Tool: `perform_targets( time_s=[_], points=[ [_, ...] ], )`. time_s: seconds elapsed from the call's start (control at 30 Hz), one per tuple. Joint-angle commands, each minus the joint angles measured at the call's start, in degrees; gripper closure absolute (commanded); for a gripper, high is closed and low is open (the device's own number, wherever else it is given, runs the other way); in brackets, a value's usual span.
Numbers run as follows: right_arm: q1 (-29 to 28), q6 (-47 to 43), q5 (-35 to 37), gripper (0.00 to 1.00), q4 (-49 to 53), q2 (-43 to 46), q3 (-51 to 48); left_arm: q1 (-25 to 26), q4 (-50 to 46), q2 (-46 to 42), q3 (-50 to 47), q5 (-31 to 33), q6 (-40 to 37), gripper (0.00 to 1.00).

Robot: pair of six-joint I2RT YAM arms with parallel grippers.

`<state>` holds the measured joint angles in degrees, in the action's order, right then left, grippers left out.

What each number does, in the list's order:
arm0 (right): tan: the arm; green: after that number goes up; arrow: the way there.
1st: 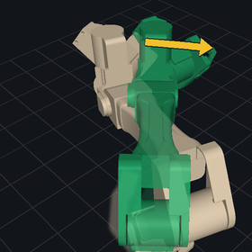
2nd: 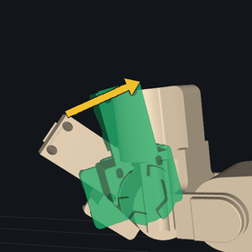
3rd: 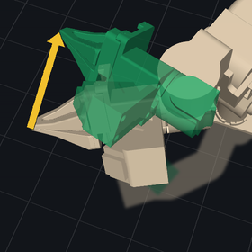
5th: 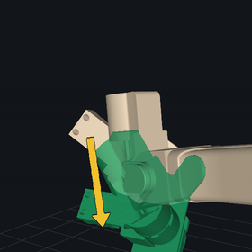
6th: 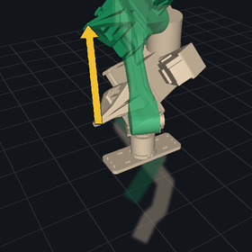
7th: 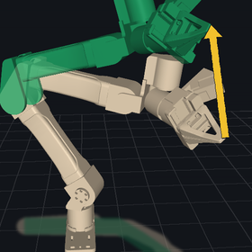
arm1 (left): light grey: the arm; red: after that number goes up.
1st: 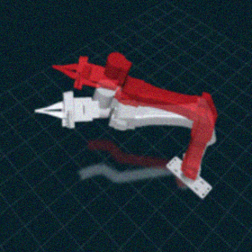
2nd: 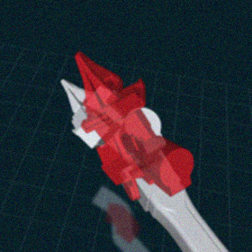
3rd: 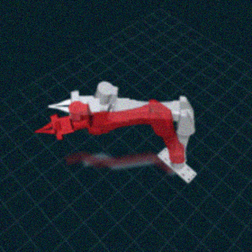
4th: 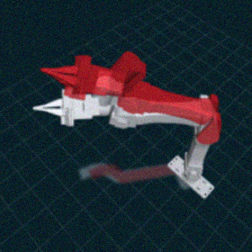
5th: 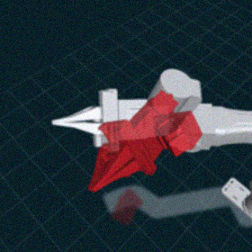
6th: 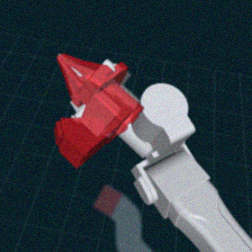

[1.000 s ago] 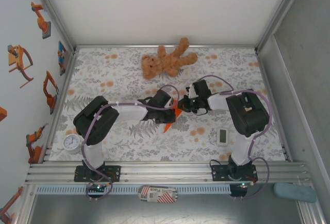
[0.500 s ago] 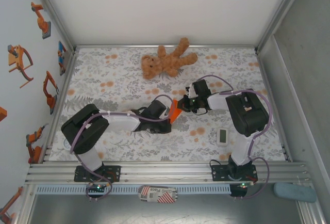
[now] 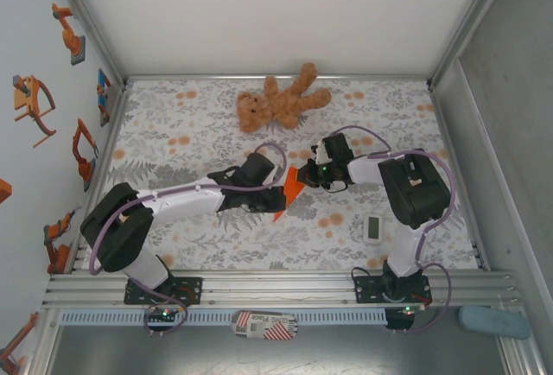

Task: Fold a paper plane with a square sheet of paper (pick it up from the middle)
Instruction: Fold the wing for the fifth time at the center of the table.

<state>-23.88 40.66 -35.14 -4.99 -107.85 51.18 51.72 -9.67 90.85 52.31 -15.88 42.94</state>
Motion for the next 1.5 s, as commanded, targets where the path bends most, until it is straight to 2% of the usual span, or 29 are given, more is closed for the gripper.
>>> perform_targets(
  time_s=[0.0, 0.13, 0.4, 0.9, 1.2, 1.47],
  points=[
    [0.3, -0.5, 10.0, 1.0, 6.0, -4.6, -2.6, -1.8, -0.9, 4.7, 2.0, -0.1, -1.8, 0.99],
    [0.4, -0.5, 9.6, 1.0, 5.9, -4.4, -2.5, -1.8, 0.1, 9.6, 4.2, -0.9, -1.9, 0.99],
    [0.4, -0.9, 9.5, 1.0, 6.4, -4.4, -1.9, -1.7, 2.0, 13.5, 1.0, -3.2, -0.7, 1.0],
    [0.5, -0.9, 10.3, 1.0, 7.5, -4.2, -0.4, 2.2, -1.5, 10.0, -10.1, -0.8, 1.5, 1.0],
    [0.5, -1.1, 10.3, 1.0, 8.4, -4.3, 0.6, 5.0, -3.5, 7.1, -12.7, 0.6, 3.2, 1.0],
    [0.5, -1.3, 9.9, 1.0, 8.2, -3.0, 0.6, 5.1, -4.0, 6.3, -13.9, 1.3, 3.3, 1.0]
  ],
)
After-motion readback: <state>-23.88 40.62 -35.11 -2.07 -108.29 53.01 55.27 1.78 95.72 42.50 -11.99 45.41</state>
